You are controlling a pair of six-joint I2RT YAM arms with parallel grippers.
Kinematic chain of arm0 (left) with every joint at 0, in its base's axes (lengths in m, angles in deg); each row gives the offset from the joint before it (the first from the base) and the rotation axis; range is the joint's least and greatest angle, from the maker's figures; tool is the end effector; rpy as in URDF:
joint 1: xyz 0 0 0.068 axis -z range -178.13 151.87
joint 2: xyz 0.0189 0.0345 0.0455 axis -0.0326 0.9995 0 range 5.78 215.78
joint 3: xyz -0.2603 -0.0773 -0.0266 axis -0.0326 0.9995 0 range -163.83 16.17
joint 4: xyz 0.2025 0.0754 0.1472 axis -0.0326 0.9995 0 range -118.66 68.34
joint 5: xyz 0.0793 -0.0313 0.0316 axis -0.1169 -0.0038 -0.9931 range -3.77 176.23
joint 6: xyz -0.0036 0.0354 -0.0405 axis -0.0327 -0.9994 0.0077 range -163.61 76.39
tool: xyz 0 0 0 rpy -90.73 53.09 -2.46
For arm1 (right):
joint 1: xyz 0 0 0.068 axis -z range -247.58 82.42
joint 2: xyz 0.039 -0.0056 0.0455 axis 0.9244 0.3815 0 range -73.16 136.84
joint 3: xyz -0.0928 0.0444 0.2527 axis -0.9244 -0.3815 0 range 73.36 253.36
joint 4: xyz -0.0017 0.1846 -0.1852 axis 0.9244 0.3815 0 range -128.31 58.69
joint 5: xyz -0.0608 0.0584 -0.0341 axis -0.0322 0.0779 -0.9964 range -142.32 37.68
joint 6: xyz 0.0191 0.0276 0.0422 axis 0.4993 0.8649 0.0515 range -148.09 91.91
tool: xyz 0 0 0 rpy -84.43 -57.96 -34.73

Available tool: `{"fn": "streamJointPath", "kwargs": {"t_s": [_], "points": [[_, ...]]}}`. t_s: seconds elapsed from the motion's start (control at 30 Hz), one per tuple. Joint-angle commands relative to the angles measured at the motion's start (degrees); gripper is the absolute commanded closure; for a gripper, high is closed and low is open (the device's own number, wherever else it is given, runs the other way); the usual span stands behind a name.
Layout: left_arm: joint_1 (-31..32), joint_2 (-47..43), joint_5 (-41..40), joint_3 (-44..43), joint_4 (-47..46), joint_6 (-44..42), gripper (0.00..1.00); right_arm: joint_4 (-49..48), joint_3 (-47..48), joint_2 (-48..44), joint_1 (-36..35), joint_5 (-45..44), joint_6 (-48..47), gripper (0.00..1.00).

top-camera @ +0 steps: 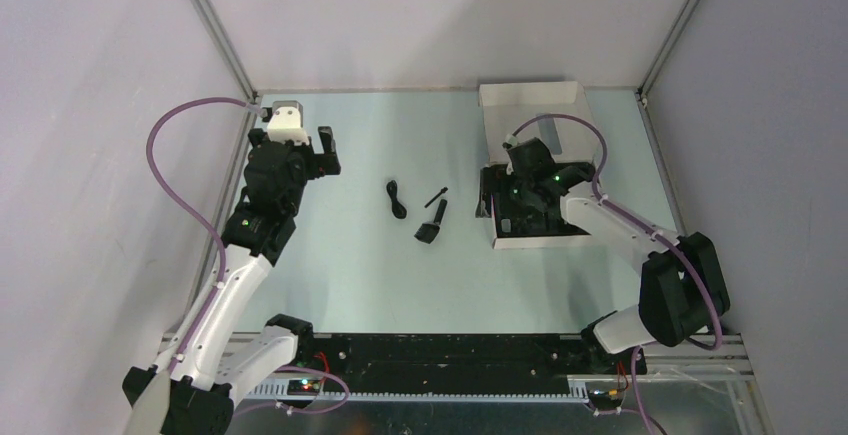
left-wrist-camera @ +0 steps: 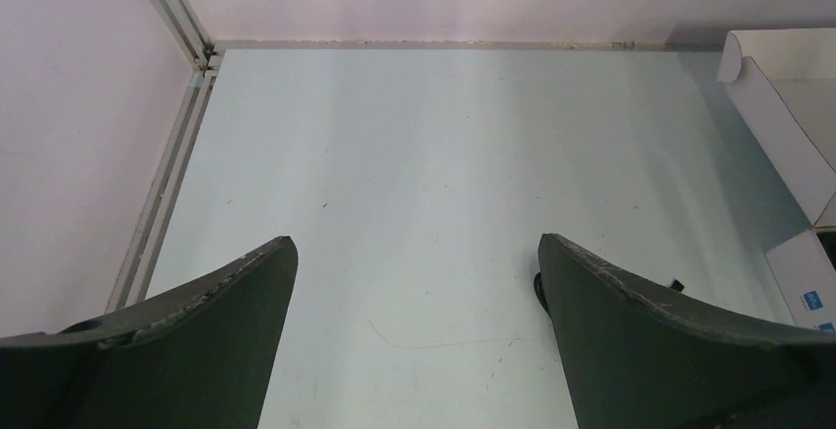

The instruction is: Sort the hair-cutting tools

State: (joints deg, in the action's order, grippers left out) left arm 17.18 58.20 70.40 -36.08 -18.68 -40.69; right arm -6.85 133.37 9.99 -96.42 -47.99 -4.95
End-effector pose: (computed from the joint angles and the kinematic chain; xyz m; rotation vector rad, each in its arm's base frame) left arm 0.2058 -0.0463 0.3629 -0.0133 1.7412 0.0081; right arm 0.2622 0.1476 0.2452 -0.1598 2.5776 0.4491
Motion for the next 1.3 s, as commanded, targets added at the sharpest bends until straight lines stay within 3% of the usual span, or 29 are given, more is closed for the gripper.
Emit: {"fn": "streamJointPath", "kwargs": {"t_s": [0.0, 0.87, 1.27], "points": [[-0.26, -1.16, 0.45, -0.10, -2.08, -1.15, 0.01, -3.82, 0.35, -0.57, -0.55, 2.90, 0.49, 0.01], [-0.28, -1.44, 0.45, -0.10, -1.95, -1.33, 0.01, -3.68, -1.10, 6.92, 0.27, 1.51, 0.02, 0.01], [-0.28, -1.71, 0.61, -0.07, -1.90, -1.41, 0.02, -9.96, -6.81, 3.84, 3.78, 10.24, 1.96, 0.00]]}}
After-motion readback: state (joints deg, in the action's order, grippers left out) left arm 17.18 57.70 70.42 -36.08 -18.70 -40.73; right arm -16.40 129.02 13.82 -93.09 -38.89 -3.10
